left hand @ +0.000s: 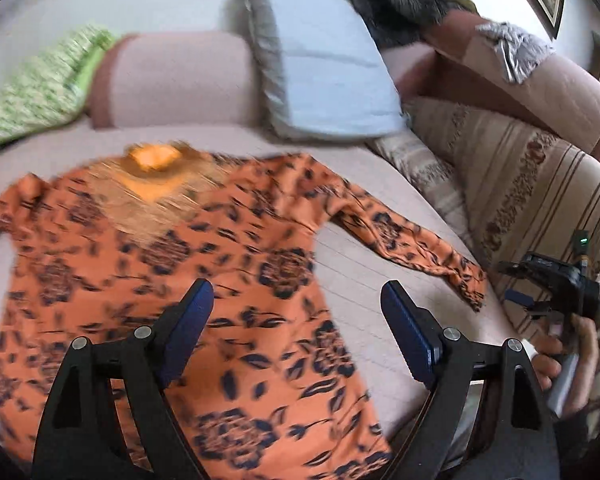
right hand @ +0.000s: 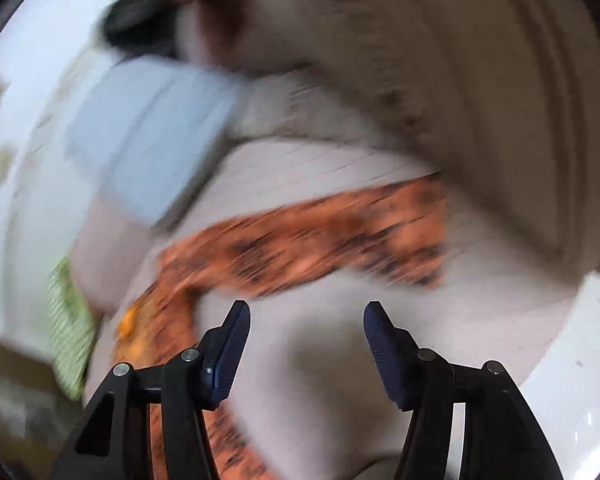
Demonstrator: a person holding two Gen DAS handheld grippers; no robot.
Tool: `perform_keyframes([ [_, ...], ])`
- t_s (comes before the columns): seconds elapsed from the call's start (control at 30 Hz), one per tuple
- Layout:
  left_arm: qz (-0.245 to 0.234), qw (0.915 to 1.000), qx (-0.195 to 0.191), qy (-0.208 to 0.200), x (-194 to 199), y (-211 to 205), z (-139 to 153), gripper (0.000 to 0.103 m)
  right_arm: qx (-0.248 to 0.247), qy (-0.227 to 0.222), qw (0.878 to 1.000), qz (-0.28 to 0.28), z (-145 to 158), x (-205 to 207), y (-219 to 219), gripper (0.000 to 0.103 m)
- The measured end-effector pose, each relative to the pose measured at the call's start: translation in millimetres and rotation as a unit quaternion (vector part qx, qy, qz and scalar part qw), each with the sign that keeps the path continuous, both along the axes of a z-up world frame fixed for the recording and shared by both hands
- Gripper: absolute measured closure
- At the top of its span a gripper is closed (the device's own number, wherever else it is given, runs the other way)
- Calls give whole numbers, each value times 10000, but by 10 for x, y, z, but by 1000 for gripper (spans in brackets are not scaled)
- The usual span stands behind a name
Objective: Fold small clothes
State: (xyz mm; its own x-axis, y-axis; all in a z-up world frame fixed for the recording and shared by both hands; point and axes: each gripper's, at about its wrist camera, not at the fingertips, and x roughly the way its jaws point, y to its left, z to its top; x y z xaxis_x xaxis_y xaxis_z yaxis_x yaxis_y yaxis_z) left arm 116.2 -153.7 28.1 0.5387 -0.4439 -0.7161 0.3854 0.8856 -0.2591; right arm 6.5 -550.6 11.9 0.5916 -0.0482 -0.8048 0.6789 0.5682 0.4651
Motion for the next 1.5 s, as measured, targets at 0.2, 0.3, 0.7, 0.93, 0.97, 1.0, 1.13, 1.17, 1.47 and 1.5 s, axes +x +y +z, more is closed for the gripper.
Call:
perform_keyframes([
  [0.2,86,9949,-366,940,326,-58,-505,17,198,1037,9927,-585,-567,197,-584,56],
  [0.3,172,9913,-525,1193,390,-42,-677,17,132,1435,9872,-690,-729,318,-638,56],
  [0.7,327,9848,-1059,1339,389,537,-478,17,-1453,750,9863,-220,111,542,-88,96],
  [0.93,804,9808,-1409,1084,359,1407,-114,17,-2964,-924,9357,1673,1276,692,1777,96],
  [0.97,891,9795,-1445,1082,355,1534,-103,17,-2981,-1130,9239,2115,1300,711,2098,96],
  [1.0,995,9778,-1489,1091,355,1676,-111,17,-2985,-1256,9139,2447,1279,700,2355,96],
  [1.13,1382,9718,-1553,1111,357,2157,-285,17,-2800,-1547,8579,4020,852,732,3569,96],
  [1.17,1508,9689,-1572,1176,388,2274,-376,17,-2720,-1515,8477,4296,687,730,3765,96],
  [1.47,1587,9481,-1730,2144,661,2382,-975,17,-1411,13,8076,5726,-880,843,4327,96],
  [1.5,1509,9464,-1743,2260,685,2342,-1015,17,-1233,-37,8154,5656,-846,853,4259,96],
])
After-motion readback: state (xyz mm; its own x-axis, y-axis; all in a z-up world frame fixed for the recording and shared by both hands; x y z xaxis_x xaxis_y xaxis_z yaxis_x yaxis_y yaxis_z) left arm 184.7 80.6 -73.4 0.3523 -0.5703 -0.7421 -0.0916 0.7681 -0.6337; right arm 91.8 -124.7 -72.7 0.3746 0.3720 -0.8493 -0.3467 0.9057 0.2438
